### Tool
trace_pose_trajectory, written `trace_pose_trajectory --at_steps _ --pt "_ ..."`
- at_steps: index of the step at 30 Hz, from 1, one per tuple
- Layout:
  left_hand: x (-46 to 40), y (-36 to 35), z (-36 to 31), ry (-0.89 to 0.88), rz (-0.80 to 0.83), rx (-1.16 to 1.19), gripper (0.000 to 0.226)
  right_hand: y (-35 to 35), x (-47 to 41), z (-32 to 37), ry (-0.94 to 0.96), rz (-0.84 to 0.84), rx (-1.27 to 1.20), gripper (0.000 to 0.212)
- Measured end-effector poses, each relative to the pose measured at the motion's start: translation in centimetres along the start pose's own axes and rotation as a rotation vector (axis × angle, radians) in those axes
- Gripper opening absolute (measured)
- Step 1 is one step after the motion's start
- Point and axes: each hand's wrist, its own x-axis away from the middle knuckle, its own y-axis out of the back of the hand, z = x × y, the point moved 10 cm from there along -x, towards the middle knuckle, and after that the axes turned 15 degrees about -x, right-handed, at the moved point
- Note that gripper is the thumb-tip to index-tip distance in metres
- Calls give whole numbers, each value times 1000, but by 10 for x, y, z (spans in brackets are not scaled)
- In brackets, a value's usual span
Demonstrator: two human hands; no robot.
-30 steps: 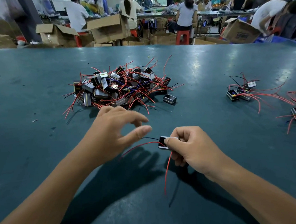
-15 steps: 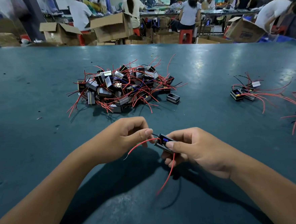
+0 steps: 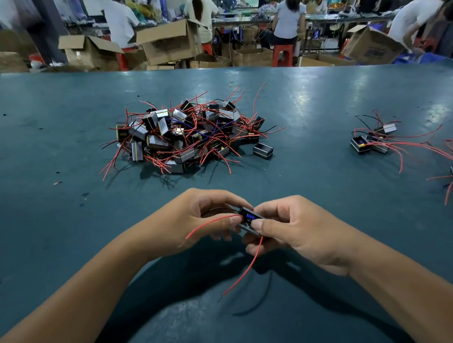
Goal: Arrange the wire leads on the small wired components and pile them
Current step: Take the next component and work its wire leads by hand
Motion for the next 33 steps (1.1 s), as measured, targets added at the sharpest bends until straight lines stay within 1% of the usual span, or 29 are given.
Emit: trace_pose_trajectory --at_steps 3,9,14,17,28,30,33 --pt "2 3 -7 9 0 48 23 -2 0 2 4 9 -43 18" --pt "3 -1 -9 24 -1 73 27 1 0 1 5 -41 -16 13" --pt "3 1 -9 27 -14 90 27 0 0 2 -10 -23 -49 17" --pt "3 1 -10 23 -22 96 27 1 0 6 22 -49 -25 21" --pt "6 0 -13 18 -14 81 28 4 -1 10 139 -132 44 16" --pt "6 1 -15 11 -14 86 28 5 -1 10 139 -119 40 18" --pt "5 3 -15 7 -13 102 28 1 0 10 96 -34 21 19"
